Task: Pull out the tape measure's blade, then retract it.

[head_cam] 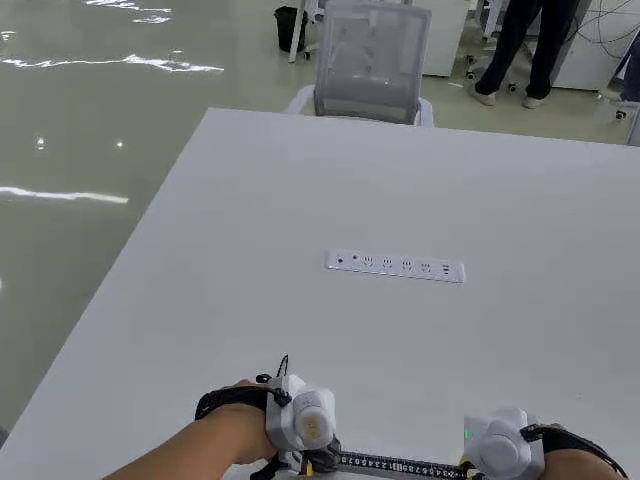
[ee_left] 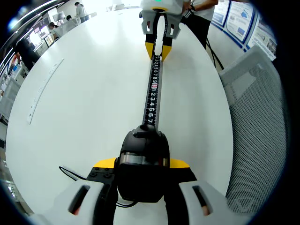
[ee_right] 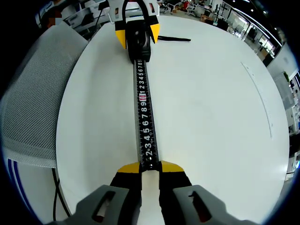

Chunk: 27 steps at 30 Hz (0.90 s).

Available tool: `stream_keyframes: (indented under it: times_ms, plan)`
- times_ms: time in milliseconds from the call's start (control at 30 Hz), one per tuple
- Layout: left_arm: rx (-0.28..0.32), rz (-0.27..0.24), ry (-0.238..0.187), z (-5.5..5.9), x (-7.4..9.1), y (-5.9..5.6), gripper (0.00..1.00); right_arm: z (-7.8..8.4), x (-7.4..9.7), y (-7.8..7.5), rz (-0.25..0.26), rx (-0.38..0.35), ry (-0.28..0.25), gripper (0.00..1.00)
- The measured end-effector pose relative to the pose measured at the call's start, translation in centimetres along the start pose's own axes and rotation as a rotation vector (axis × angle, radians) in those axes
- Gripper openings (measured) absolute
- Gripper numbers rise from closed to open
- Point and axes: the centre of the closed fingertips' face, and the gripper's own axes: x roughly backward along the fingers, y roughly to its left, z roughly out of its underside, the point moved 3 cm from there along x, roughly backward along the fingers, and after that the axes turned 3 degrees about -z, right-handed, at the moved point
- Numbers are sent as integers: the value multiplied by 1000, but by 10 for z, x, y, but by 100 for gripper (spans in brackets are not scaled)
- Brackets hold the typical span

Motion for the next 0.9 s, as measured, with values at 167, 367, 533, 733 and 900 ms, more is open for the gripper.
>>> stream_keyframes:
  times_ms: [167,367,533,733,900]
  plan:
    - [1,0,-1,0,0,0,34,3,0,-1,0,-1,4,12]
    - [1,0,-1,0,0,0,34,7,1,-1,2,-4,7,12]
    - [2,-1,0,0,0,0,34,8,2,-1,1,-8,6,12]
    - [3,-1,0,0,0,0,34,11,4,-2,2,-11,9,12]
    - [3,-1,-1,0,0,0,34,14,5,-2,4,-15,9,12]
